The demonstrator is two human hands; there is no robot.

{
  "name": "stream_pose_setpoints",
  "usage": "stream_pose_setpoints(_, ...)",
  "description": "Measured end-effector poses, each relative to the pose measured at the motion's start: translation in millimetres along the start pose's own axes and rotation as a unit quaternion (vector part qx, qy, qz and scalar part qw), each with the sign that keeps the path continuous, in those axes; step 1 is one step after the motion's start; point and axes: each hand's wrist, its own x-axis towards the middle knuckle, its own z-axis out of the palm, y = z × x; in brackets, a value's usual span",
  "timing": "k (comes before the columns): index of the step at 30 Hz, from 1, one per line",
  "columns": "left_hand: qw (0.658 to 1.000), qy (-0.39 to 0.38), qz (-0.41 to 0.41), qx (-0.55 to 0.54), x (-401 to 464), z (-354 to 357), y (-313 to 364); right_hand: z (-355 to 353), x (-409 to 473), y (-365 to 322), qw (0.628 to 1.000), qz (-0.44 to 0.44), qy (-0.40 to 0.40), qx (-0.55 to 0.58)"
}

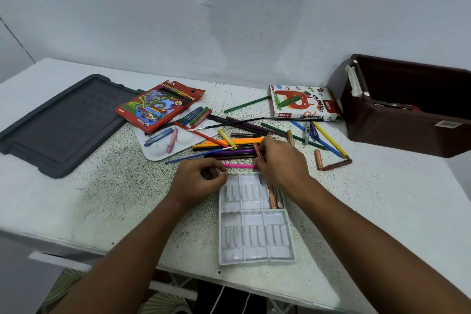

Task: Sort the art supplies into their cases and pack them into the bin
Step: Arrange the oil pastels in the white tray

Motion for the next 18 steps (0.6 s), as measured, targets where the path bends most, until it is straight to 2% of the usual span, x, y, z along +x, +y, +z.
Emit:
stream_pose_setpoints(4, 1.0, -0.012, 0.021, -0.004, -0.5, -1.9, -0.5, -0.1, 2.1, -1.7, 1.0, 0.015, -0.011, -0.008)
stream_pose_setpoints(7, 0.999, -0.003, 0.039, 0.004, -0.6, -1.6, 0.0, -1.3, 0.8, 1.9, 0.999, -0.001, -0.012, 0.045)
stream_pose_setpoints(11, 0.997, 0.001, 0.08, 0.01, -4.6, -1.3, 1.8, -12.0, -9.8, 19.2, 0.989, -0.068, 0.023, 0.129)
stream_pose_setpoints(14, 0.991, -0.047, 0.119, 0.05, -11.3, 0.2, 1.8, -17.7, -26.9, 38.6, 0.981, -0.137, 0.057, 0.127)
stream_pose_setpoints(18, 0.984, -0.105, 0.128, 0.071, -20.3, -3.1, 0.0, -13.5, -50.6, 53.4, 0.966, -0.202, 0.067, 0.146)
